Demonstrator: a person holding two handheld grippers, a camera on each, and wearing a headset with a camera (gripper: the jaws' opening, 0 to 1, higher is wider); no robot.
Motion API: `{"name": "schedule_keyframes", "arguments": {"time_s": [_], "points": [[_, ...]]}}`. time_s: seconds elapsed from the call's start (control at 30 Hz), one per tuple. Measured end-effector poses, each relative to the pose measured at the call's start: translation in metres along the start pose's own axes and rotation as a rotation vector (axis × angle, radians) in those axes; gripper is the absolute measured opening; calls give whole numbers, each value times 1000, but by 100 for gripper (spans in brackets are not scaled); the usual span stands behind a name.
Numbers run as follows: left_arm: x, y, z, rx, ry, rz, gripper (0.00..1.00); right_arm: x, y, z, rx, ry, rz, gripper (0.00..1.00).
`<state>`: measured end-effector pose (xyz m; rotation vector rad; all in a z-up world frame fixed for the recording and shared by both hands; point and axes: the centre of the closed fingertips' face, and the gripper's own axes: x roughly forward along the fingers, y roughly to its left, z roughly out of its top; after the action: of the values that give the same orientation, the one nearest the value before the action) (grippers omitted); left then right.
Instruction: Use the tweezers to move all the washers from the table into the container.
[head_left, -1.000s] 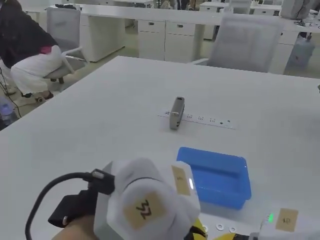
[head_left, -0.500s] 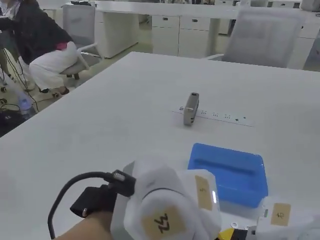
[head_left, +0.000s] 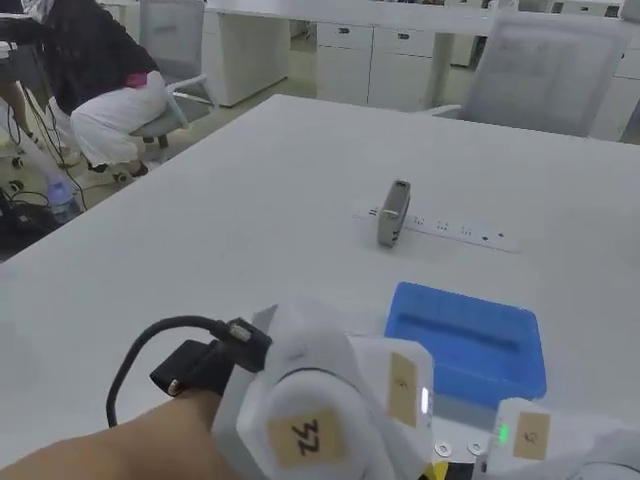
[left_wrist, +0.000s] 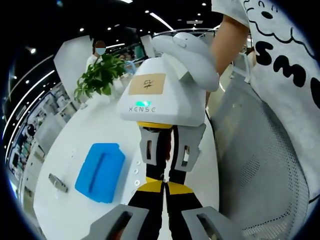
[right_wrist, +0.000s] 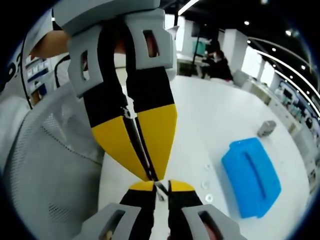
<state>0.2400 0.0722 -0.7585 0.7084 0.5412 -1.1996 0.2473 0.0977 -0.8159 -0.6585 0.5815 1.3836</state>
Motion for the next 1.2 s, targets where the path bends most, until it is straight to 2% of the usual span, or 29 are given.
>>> {"name": "schedule_keyframes", "arguments": {"time_s": [0.13, 0.2, 0.27, 0.37, 0.43, 0.5, 0.53, 0.6, 0.63, 0.73, 0.83, 0.87, 1.0, 1.07, 1.13, 1.2], "points": [[-3, 2, -3, -30, 1, 22, 0, 2, 0, 1, -24, 4, -1, 4], [-5, 5, -5, -61, -13, 61, 0, 3, -1, 3, -24, 3, -1, 3], [-6, 6, -5, -129, -38, 93, 0, 3, -1, 3, -18, 5, -4, 3], [-9, 9, -2, -236, -104, 145, 0, 3, -2, 3, -15, 6, -11, 3], [-12, 12, -3, -286, -115, 171, 1, 3, -3, 3, -6, 9, -16, 2], [-17, 19, -6, -338, -133, 234, 9, 1, -4, 4, 11, 4, -19, 2], [-19, 18, -10, -372, -133, 242, 11, 0, -4, 6, 33, -2, -15, 2], [-23, 20, -12, -435, -145, 298, 19, -2, -6, 9, 50, -9, -21, 2], [-25, 20, -14, -457, -149, 310, 22, -3, -8, 10, 56, -12, -27, 2], [-40, 26, -16, -534, -198, 394, 26, -8, -15, 16, 94, -26, -42, 2], [-56, 30, -21, -595, -218, 481, 34, -14, -24, 23, 112, -42, -59, 2], [-63, 32, -23, -616, -225, 522, 37, -16, -30, 26, 118, -52, -79, 2], [-84, 37, -31, -717, -275, 625, 48, -18, -52, 37, 195, -100, -126, 2], [-97, 41, -42, -769, -279, 718, 64, -17, -65, 41, 251, -130, -149, 2], [-108, 43, -49, -792, -274, 796, 79, -16, -78, 43, 295, -149, -174, 2], [-116, 43, -55, -798, -272, 857, 81, -14, -88, 47, 343, -180, -195, 2]]}}
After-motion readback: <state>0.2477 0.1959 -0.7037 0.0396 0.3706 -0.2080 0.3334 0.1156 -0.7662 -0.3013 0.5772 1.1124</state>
